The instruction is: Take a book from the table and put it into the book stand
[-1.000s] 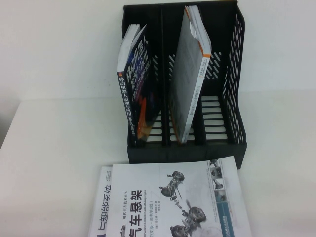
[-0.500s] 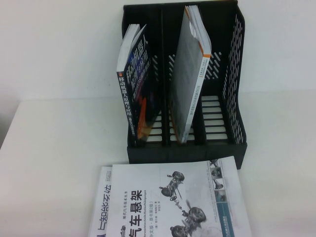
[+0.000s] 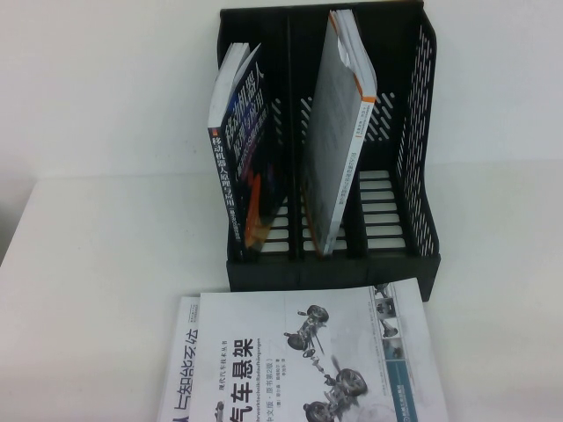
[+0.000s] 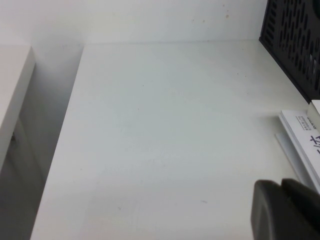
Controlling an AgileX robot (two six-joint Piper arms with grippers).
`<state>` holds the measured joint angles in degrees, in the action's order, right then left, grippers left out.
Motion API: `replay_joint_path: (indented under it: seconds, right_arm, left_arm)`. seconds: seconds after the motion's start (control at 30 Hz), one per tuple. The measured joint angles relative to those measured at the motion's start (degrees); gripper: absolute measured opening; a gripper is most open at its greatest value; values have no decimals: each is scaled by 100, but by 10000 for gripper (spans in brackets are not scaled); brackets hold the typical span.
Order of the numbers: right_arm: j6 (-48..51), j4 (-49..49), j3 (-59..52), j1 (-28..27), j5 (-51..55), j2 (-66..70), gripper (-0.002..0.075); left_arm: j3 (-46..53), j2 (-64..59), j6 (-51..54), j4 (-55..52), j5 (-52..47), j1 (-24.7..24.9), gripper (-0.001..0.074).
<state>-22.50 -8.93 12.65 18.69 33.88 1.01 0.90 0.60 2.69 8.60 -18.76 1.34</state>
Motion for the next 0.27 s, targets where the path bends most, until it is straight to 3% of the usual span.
replay_joint_path:
  seconds: [0.27]
  right_arm:
    - [-16, 0, 0, 0, 0, 0, -2]
  left_arm:
    - [0, 0, -4, 0, 0, 0, -2]
